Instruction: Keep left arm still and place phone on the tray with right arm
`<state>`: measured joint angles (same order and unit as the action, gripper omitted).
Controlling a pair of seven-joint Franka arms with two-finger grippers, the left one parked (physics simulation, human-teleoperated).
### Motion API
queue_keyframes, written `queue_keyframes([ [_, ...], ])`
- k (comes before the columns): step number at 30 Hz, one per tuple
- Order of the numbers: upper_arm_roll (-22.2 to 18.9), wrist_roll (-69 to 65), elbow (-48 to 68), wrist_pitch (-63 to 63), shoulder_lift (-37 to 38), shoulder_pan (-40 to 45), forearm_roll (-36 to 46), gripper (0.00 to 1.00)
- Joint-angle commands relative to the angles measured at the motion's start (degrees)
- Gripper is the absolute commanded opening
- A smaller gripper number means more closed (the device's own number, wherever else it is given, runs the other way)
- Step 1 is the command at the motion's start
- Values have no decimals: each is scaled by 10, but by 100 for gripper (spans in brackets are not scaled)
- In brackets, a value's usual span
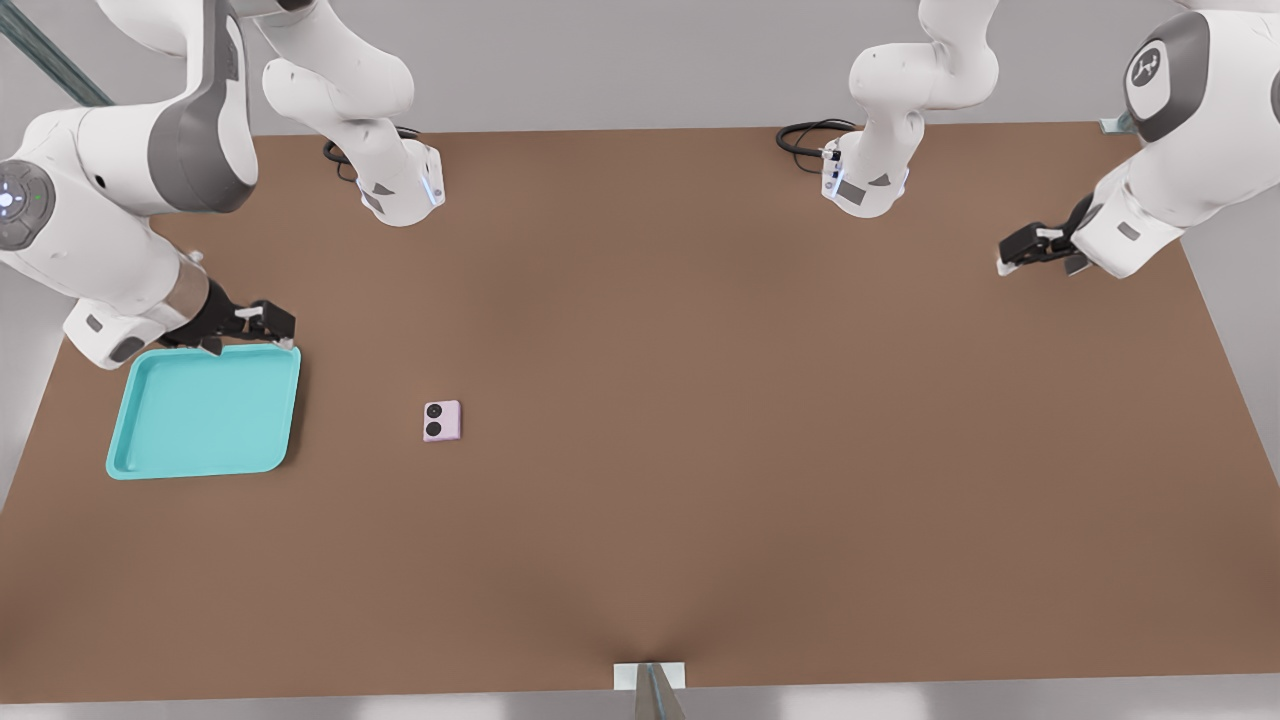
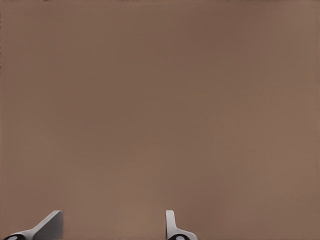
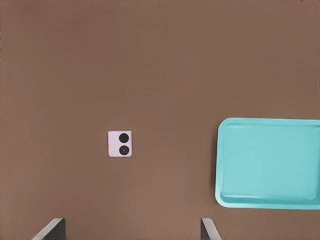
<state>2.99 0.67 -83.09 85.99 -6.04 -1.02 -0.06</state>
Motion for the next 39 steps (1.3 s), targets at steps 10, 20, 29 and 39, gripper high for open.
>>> queue_keyframes([
  [10,12,108,-102,282,-144,-72,-25,100],
  [20,29,242,-255,437,-181,-69,-21,100],
  [29,30,242,-326,522,-218,-66,-21,100],
  [39,30,242,-347,577,-251,-69,-21,100],
])
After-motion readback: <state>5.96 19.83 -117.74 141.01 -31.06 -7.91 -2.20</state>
